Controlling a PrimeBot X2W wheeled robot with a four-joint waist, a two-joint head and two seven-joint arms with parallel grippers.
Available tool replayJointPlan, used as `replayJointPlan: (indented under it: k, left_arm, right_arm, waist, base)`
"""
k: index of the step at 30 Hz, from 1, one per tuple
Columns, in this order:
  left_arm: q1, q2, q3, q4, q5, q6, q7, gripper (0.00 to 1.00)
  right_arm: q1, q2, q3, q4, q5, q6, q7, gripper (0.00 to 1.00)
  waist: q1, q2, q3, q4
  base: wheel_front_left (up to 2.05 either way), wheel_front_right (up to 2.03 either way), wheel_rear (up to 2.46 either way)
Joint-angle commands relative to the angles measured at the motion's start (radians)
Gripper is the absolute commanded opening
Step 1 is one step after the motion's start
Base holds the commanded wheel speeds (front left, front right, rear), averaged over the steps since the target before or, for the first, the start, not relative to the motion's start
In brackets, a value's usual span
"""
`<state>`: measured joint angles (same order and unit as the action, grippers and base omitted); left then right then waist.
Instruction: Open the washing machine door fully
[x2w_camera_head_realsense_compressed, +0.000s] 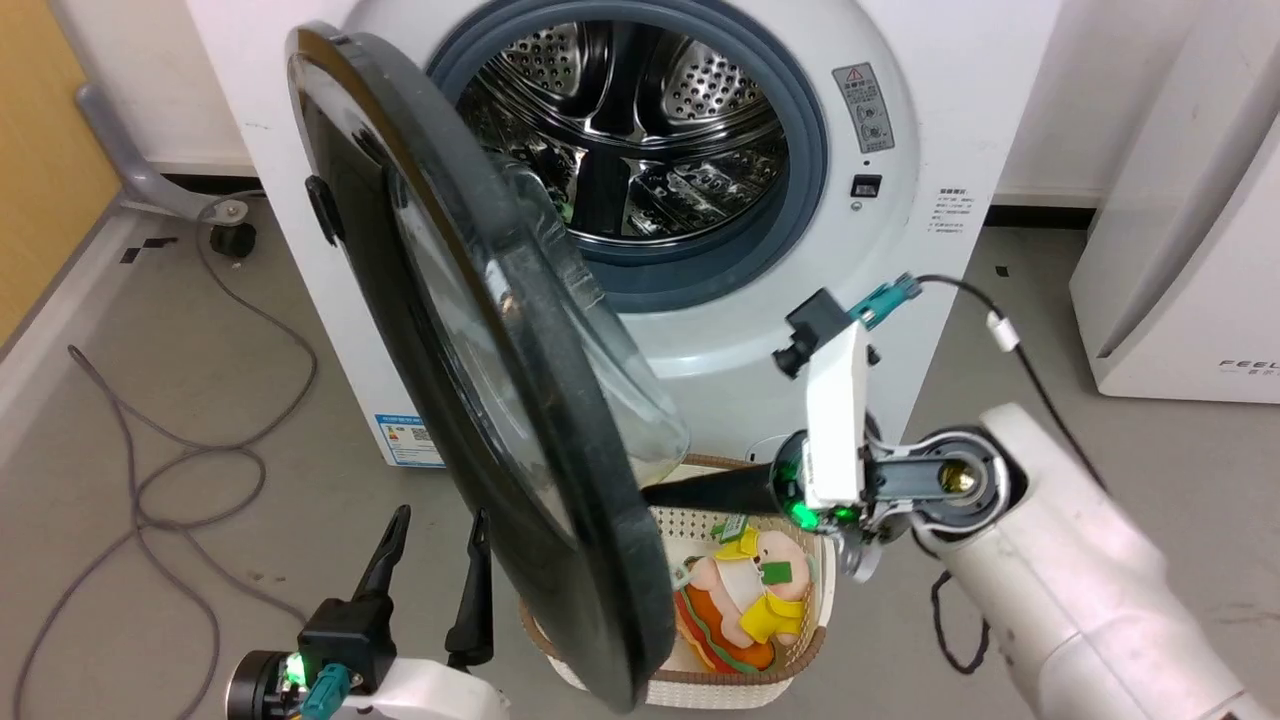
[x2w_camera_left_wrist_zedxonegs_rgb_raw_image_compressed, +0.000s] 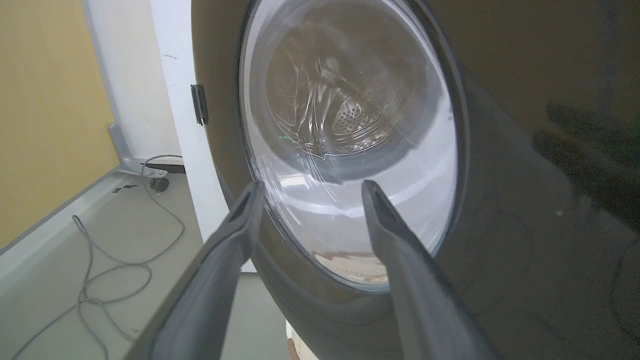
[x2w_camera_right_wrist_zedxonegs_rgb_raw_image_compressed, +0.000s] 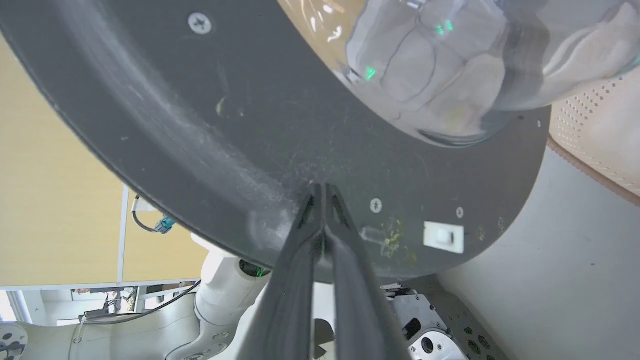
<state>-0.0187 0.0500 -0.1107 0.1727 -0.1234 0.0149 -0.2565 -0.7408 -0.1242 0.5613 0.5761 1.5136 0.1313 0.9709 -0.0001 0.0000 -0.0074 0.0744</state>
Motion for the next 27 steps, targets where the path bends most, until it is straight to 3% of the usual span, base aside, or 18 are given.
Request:
replayJointPlan:
  k: [1,7,9,10,11,12,21,27]
  left_arm:
    - [0.016,0.004,0.004,0.004,0.002,0.001,-0.005,1.0]
    - [0.013,0.003,0.006,0.009,0.002,0.0,-0.005,1.0]
    - [0.014,0.003,0.006,0.01,0.002,0.001,-0.005,1.0]
    - [0.014,0.003,0.006,0.01,0.001,0.001,-0.005,1.0]
    - [0.014,0.003,0.006,0.01,0.001,0.001,-0.005,1.0]
    - [0.014,0.003,0.006,0.011,0.0,0.001,-0.005,1.0]
    - [0.031,0.003,0.022,0.011,-0.009,0.005,-0.005,1.0]
    - [0.039,0.008,0.032,0.017,-0.009,0.002,-0.005,1.0]
  right_arm:
    - [0.024,0.013,0.007,-0.01,0.007,-0.001,0.004,0.0]
    - [0.061,0.032,0.017,-0.061,0.011,-0.001,-0.012,0.0]
    - [0.075,0.033,0.003,-0.082,-0.002,-0.001,-0.062,0.0]
    - [0.084,0.032,-0.007,-0.089,-0.01,-0.001,-0.095,0.07]
    - [0.096,0.027,-0.018,-0.098,-0.023,-0.001,-0.132,0.43]
    - [0.11,0.021,-0.032,-0.109,-0.04,-0.001,-0.18,1.0]
    - [0.322,-0.033,-0.18,-0.154,-0.138,-0.001,-0.576,1.0]
    - [0.485,-0.085,-0.276,-0.139,-0.296,-0.001,-0.867,1.0]
  waist:
    - [0.0001,0.0,0.0,-0.001]
    - [0.0001,0.0,0.0,-0.002]
    - [0.0001,0.0,0.0,-0.003]
    - [0.0001,0.0,0.0,-0.003]
    - [0.0001,0.0,-0.001,-0.003]
    - [0.0001,0.0,-0.002,-0.003]
    - [0.0001,0.0,-0.011,-0.028]
    - [0.0001,0.0,-0.016,-0.044]
  base:
    - [0.0,0.0,0.0]
    - [0.0,0.0,0.0]
    - [0.0,0.0,0.0]
    - [0.0,0.0,0.0]
    - [0.0,0.0,0.0]
    - [0.0,0.0,0.0]
    - [0.0,0.0,0.0]
    - [0.0,0.0,0.0]
